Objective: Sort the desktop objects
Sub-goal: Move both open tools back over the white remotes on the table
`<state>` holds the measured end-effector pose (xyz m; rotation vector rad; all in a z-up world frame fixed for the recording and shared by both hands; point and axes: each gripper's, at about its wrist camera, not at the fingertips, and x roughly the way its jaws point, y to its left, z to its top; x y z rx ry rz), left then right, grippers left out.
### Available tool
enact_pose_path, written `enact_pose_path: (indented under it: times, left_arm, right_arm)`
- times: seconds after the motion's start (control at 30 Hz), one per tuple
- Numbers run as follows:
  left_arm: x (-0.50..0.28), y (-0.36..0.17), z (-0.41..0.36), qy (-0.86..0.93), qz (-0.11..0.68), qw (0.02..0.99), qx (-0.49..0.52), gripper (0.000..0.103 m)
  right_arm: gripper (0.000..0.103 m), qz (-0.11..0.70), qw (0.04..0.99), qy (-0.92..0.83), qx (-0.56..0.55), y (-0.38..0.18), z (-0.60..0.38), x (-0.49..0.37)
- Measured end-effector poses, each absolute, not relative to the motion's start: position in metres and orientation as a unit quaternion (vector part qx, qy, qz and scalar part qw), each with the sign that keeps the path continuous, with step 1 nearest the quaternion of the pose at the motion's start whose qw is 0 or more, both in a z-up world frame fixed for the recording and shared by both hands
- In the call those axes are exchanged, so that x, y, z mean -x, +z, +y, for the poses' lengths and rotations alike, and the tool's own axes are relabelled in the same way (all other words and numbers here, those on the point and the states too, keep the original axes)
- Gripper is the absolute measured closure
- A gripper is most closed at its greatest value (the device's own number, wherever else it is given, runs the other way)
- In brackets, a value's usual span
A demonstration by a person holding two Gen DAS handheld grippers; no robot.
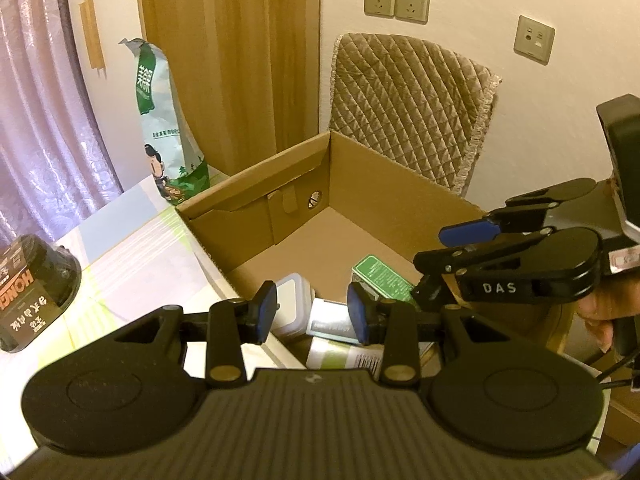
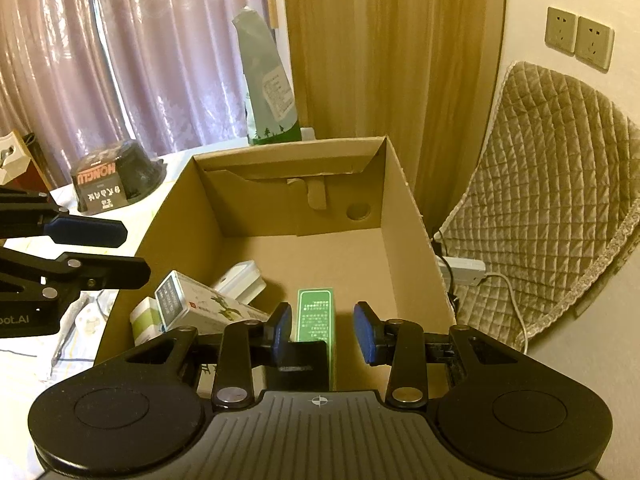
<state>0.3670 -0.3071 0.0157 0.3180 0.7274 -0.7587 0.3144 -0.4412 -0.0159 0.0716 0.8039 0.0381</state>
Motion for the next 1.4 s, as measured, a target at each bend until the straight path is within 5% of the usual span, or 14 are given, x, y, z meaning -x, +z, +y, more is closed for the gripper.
enact_pose_path:
  times: [1.07,1.1,1.13,1.17,1.4]
  left_arm:
    - [-0.33,0.029,-0.192,-0.296,0.343,0.884,-0.116,0.063]
    - [-0.329,0.029,-0.183,-0.29,0.344,0.886,-0.115,0.062]
    - [-0.329,0.028,-0.172,-0.282,0.345,0.888,-0.114,0.061]
    - [-0.328,0.028,-0.162,-0.273,0.346,0.89,-0.114,0.061]
    - [-0.318,0.017,-0.087,-0.208,0.362,0.904,-0.095,0.059]
  right_arm:
    - [0.064,0.318,0.946,0.051,-0.021,0.046,-0.361,-0.261]
    - [0.057,0.314,0.948,0.054,-0.02,0.048,-0.356,-0.259]
    - [0.029,0.31,0.949,0.056,-0.021,0.051,-0.351,-0.257]
    - [0.019,0.299,0.952,0.057,-0.022,0.054,-0.346,-0.254]
    - [0.017,0.278,0.955,0.105,0.0,0.064,-0.3,-0.241]
